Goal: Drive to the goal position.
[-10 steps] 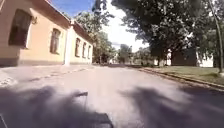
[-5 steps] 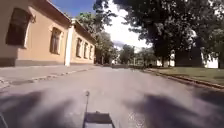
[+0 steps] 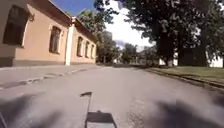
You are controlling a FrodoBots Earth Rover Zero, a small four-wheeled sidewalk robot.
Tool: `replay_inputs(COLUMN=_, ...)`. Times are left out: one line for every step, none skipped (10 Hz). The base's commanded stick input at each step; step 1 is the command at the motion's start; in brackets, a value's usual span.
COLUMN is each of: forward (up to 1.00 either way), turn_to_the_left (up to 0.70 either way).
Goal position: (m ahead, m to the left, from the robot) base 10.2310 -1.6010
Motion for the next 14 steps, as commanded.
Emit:
replay_inputs(forward=1.0, turn_to_the_left=0.0)
replay_inputs(forward=1.0, turn_to_the_left=0.0)
replay_inputs(forward=1.0, turn_to_the_left=0.0)
replay_inputs(forward=1.0, turn_to_the_left=0.0)
replay_inputs(forward=1.0, turn_to_the_left=0.0)
replay_inputs(forward=1.0, turn_to_the_left=0.0)
replay_inputs(forward=1.0, turn_to_the_left=0.0)
replay_inputs(forward=1.0, turn_to_the_left=0.0)
replay_inputs(forward=1.0, turn_to_the_left=0.0)
replay_inputs(forward=1.0, turn_to_the_left=0.0)
replay_inputs(forward=1.0, turn_to_the_left=0.0)
replay_inputs(forward=1.0, turn_to_the_left=0.0)
replay_inputs(forward=1.0, turn_to_the_left=0.0)
replay_inputs(forward=1.0, turn_to_the_left=0.0)
